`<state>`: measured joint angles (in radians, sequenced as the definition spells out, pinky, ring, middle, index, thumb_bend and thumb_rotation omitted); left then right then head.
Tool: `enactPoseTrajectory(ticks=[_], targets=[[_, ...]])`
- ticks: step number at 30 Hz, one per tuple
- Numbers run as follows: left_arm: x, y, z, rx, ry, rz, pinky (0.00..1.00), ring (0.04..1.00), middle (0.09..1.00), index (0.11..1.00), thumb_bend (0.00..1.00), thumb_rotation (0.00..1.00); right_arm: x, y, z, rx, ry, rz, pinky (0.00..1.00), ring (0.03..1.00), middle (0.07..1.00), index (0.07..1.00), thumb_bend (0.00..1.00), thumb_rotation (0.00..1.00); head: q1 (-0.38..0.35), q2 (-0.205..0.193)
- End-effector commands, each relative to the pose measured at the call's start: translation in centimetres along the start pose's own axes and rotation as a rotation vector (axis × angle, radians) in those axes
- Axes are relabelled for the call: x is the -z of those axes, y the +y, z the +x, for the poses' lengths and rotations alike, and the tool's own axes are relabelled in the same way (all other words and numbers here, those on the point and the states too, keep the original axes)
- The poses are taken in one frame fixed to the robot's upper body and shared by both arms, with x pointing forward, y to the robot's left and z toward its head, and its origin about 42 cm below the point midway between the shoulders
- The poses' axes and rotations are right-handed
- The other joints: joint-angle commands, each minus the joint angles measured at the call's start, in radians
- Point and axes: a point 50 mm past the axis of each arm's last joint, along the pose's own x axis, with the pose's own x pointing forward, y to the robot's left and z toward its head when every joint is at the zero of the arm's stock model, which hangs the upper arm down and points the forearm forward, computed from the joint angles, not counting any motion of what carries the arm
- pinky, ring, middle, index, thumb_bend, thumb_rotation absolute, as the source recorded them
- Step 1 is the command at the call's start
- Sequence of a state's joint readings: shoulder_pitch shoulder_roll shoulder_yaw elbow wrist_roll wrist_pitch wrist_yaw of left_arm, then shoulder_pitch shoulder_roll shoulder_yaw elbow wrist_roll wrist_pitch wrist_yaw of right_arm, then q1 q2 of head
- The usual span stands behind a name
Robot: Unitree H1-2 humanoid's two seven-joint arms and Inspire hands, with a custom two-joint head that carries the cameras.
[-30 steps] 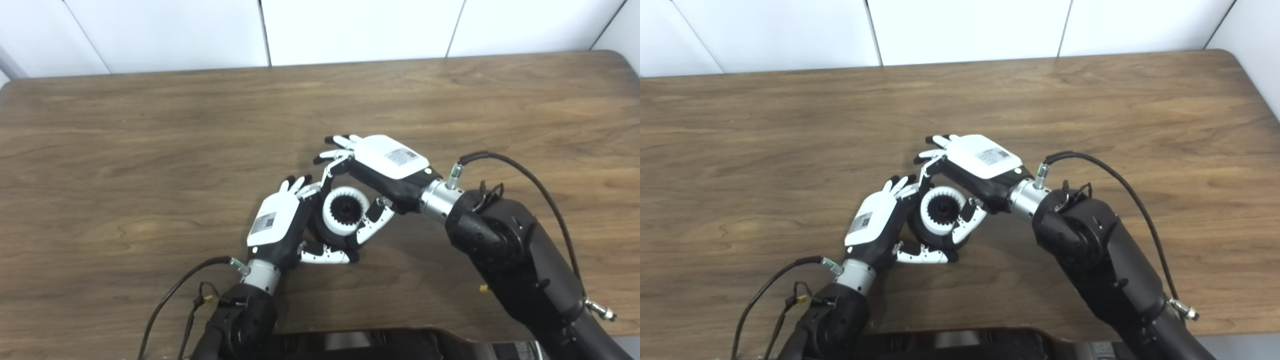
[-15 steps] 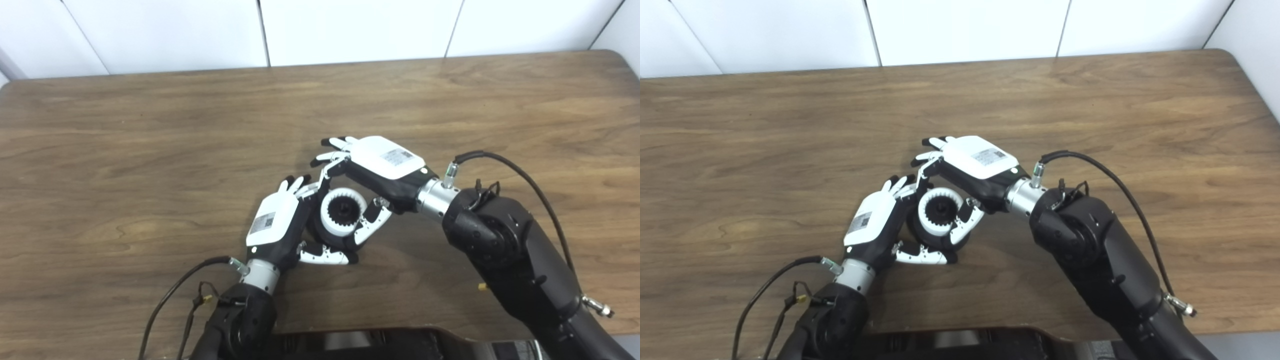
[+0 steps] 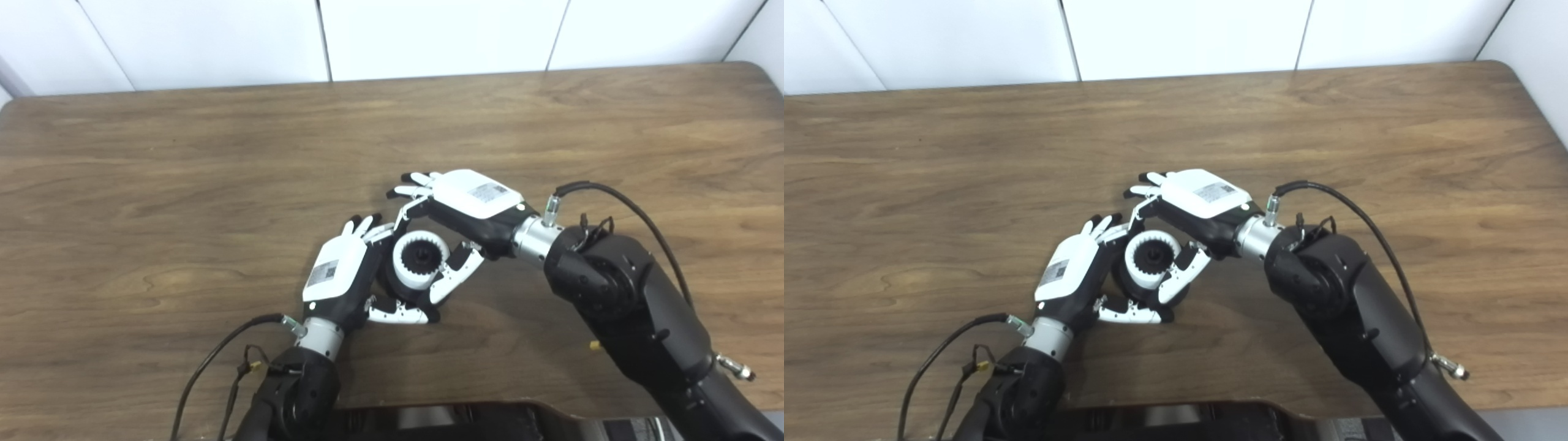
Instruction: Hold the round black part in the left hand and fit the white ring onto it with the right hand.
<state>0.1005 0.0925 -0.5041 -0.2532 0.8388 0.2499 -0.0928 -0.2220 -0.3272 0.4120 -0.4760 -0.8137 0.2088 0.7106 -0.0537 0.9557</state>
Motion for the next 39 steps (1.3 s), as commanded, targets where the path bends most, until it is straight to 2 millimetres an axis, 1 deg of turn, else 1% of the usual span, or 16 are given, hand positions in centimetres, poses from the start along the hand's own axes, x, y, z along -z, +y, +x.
enactPoseTrajectory(ticks=[1,10,16,24,27,28,29,30,31,32,33,35,36,38,39], targets=[[0.5,-1.5,-0.5,0.112,0.046,-0.01,1.0,0.971,0.844,0.482,0.52,0.06,-0.3,-2.3,-0.3,0.067,-0.008,-0.038,1.0,1.0,0.947,0.811,1.0,0.42,-0.002,0.001],[0.7,-1.5,-0.2,0.116,0.051,-0.002,1.0,0.969,0.832,0.482,0.53,0.06,-1.2,-4.5,-1.1,0.126,-0.005,-0.033,1.0,1.0,0.941,0.806,1.0,0.4,0.0,0.001],[0.7,-1.4,-0.1,0.115,0.058,0.002,1.0,0.967,0.823,0.482,0.52,0.07,-1.3,-5.4,-1.5,0.135,0.007,-0.034,1.0,1.0,0.939,0.805,1.0,0.39,-0.001,0.002],[1.2,-1.2,0.1,0.118,0.068,0.004,1.0,0.945,0.793,0.486,0.52,0.07,-1.2,-5.9,-1.5,0.137,0.019,-0.03,1.0,1.0,0.936,0.802,1.0,0.39,0.001,0.0],[1.3,-1.0,0.3,0.126,0.066,0.019,1.0,0.929,0.795,0.495,0.52,0.08,-1.2,-6.0,-1.6,0.139,0.022,-0.021,1.0,1.0,0.937,0.794,1.0,0.39,0.002,0.0],[1.4,-0.9,0.3,0.129,0.067,0.02,1.0,0.925,0.809,0.566,0.73,0.17,-1.2,-6.0,-1.6,0.139,0.024,-0.017,1.0,1.0,0.937,0.793,1.0,0.4,0.002,-0.001],[1.4,-0.9,0.4,0.13,0.065,0.021,1.0,0.923,0.848,0.641,0.89,0.23,-1.2,-6.0,-1.6,0.139,0.025,-0.014,1.0,1.0,0.938,0.792,1.0,0.4,0.002,-0.001],[1.4,-0.8,0.4,0.132,0.063,0.025,1.0,0.922,0.869,0.677,0.94,0.25,-1.2,-6.1,-1.6,0.139,0.026,-0.011,1.0,1.0,0.939,0.793,1.0,0.4,0.002,0.0],[1.4,-0.8,0.4,0.134,0.062,0.028,1.0,0.925,0.888,0.711,0.97,0.27,-1.2,-6.1,-1.6,0.139,0.027,-0.009,1.0,1.0,0.939,0.798,1.0,0.39,0.001,0.001],[1.5,-0.8,0.4,0.134,0.06,0.038,1.0,0.927,0.898,0.728,0.99,0.28,-1.2,-6.1,-1.6,0.141,0.027,-0.006,1.0,1.0,0.94,0.801,1.0,0.39,0.001,0.001],[1.5,-0.8,0.4,0.135,0.06,0.048,1.0,0.936,0.924,0.769,1.0,0.3,-1.2,-6.1,-1.6,0.142,0.026,-0.004,1.0,1.0,0.937,0.814,1.0,0.39,0.001,0.001],[1.5,-0.7,0.5,0.137,0.061,0.067,1.0,0.948,0.946,0.802,1.0,0.32,-1.2,-6.1,-1.6,0.145,0.025,0.001,1.0,1.0,0.935,0.826,1.0,0.38,0.002,0.002],[1.6,-0.7,0.6,0.137,0.063,0.079,1.0,0.959,0.959,0.842,1.0,0.34,-1.2,-6.1,-1.6,0.147,0.024,0.005,1.0,1.0,0.935,0.835,1.0,0.38,0.002,0.001],[1.6,-0.7,0.6,0.135,0.065,0.096,1.0,0.966,0.966,0.876,1.0,0.37,-1.2,-6.1,-1.6,0.15,0.024,0.01,1.0,1.0,0.935,0.842,1.0,0.38,0.003,0.002],[1.6,-0.6,0.6,0.135,0.066,0.103,1.0,0.971,0.966,0.907,1.0,0.39,-1.2,-6.2,-1.6,0.152,0.025,0.011,1.0,1.0,0.934,0.844,1.0,0.39,0.002,0.002]])
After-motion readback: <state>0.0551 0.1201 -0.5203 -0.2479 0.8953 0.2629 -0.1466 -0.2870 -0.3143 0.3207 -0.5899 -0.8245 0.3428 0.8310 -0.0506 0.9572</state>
